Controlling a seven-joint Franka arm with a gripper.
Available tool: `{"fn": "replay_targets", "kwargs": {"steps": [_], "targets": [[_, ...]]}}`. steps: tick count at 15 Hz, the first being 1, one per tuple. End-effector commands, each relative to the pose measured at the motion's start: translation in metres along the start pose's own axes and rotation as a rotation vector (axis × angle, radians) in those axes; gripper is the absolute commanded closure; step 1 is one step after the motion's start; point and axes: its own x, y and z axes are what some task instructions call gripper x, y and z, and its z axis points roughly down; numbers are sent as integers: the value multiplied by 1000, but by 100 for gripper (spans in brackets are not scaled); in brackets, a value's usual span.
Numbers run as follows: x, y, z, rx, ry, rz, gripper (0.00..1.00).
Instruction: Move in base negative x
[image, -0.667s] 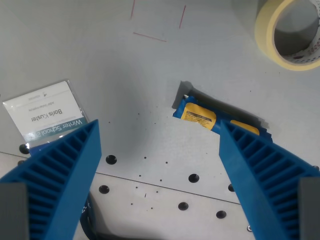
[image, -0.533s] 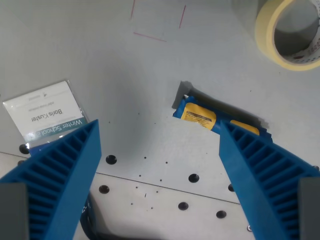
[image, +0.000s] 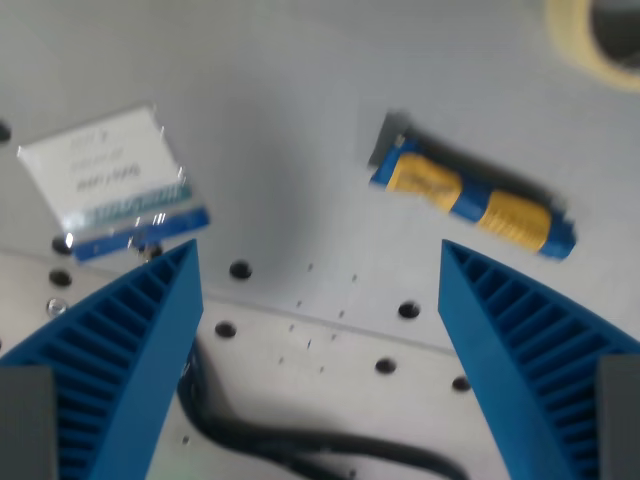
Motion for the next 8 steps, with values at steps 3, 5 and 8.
{"fn": "replay_targets", "kwargs": {"steps": [3,5,8], "targets": [[-36,-19,2,-13,63,12,0],[-46,-25,4,-13,63,12,0],[-61,-34,8,-13,63,12,0]]}}
